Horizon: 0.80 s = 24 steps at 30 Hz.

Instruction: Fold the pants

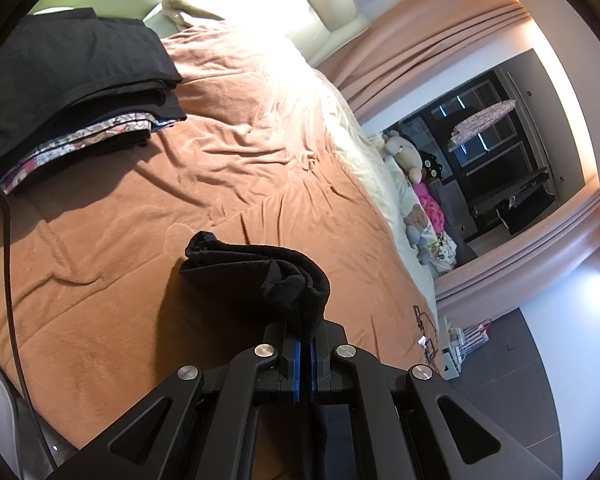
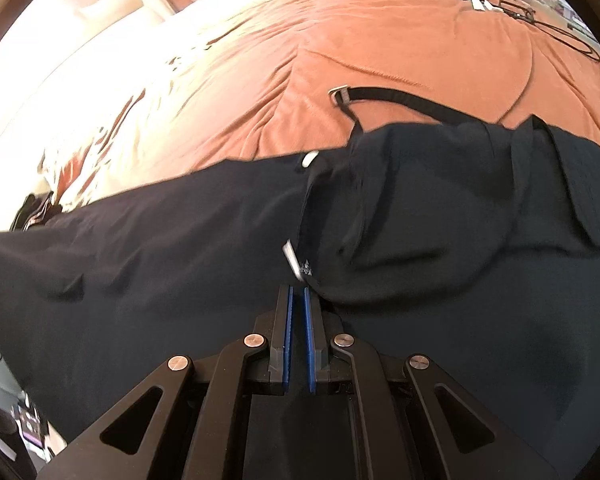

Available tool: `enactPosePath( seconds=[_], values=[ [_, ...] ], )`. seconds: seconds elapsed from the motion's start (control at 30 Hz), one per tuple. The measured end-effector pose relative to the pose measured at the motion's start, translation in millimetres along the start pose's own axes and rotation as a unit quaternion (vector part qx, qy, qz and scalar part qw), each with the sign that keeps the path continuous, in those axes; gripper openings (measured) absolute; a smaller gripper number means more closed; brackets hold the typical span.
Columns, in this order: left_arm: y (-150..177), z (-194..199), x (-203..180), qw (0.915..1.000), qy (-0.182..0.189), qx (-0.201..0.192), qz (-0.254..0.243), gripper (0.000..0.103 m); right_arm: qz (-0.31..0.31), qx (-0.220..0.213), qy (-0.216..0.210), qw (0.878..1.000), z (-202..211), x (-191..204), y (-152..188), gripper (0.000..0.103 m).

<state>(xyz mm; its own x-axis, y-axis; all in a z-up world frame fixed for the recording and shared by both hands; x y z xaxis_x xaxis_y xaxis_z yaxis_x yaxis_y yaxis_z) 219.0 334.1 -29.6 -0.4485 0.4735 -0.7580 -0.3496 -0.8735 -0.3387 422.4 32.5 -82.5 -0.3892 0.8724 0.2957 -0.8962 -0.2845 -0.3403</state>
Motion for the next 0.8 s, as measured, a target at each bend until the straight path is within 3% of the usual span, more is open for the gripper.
enactPosePath(
  seconds=[0.37,0.8],
  values=[
    [-4.8,3.8,-34.9,0.9997,0.017,-0.005,-0.019,0.002,-0.001,0.019,-0.011,1.0,-12.4,0.4,-12.2,0.003],
    [3.5,15.3,-129.5,0.9939,0.054,-0.005,-0.096,0.002,0.017,0.048,-0.051,0.997,8.8,8.2,58.8,0.003]
  ],
)
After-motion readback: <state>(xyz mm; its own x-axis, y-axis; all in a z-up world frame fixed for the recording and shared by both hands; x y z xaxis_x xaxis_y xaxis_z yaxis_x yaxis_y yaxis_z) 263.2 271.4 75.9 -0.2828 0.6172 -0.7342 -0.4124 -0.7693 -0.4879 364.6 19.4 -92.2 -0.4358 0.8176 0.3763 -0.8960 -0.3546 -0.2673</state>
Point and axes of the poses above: each gripper's, at about its wrist camera, not at the fingertips, and z roughly against the way its jaws point, x to its left, y to its underside, the point moved 3 cm from there along -z, roughly the way its jaws point, and after that the axes turned 11 degrees about x, right-handed, at the moved point
